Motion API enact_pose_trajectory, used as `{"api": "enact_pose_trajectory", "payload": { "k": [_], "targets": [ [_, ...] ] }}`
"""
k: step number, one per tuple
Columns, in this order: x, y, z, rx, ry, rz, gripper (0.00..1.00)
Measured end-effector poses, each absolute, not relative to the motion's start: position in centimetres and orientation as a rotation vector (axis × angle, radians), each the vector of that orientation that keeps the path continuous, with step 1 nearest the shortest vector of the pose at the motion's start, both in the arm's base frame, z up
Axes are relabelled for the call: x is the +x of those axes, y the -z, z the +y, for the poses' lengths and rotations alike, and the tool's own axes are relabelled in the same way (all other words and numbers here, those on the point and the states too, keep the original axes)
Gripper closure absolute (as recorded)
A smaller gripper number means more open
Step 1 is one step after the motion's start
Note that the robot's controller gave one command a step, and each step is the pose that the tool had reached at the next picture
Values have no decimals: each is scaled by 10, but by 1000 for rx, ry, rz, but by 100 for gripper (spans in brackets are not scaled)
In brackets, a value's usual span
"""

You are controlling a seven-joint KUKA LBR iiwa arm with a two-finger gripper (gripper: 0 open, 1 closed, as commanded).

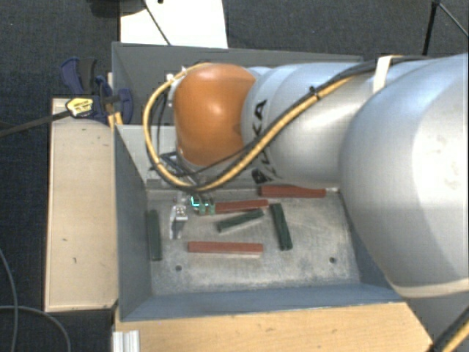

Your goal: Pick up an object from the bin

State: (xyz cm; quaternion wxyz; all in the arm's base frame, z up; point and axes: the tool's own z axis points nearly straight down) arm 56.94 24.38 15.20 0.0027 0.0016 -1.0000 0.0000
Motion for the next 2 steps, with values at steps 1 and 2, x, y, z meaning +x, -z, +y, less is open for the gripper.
{"api": "enact_pose_trajectory", "payload": {
  "k": [1, 2],
  "targets": [
    [572, -156, 243, -3, 3, -3144, 0],
    [552, -138, 210, 220, 7, -3141, 0]
  ]
}}
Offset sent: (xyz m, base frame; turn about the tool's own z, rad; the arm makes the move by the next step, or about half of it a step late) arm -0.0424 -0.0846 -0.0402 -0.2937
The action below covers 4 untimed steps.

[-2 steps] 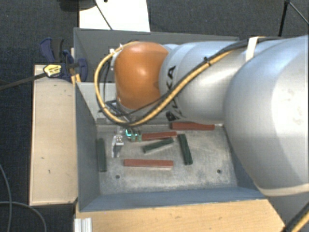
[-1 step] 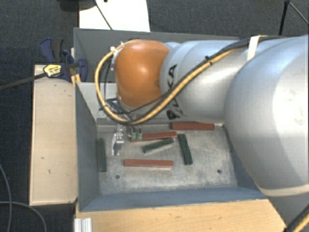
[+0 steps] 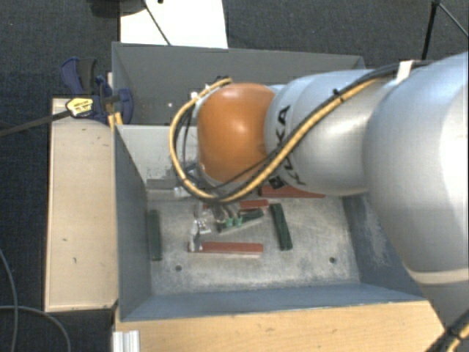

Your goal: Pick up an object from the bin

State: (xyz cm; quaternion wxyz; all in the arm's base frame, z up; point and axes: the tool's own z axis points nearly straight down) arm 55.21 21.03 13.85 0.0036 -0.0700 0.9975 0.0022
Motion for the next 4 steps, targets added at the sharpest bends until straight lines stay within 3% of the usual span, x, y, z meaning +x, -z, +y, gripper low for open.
{"api": "enact_pose_trajectory", "payload": {
  "k": [1, 2, 3, 4],
  "targets": [
    [534, -103, 159, -414, 2, 3114, 0],
    [532, -73, 154, -465, -4, 3102, 100],
    [532, -73, 154, -463, -4, 3102, 100],
    [554, -214, 160, -438, -2, 3107, 100]
  ]
}}
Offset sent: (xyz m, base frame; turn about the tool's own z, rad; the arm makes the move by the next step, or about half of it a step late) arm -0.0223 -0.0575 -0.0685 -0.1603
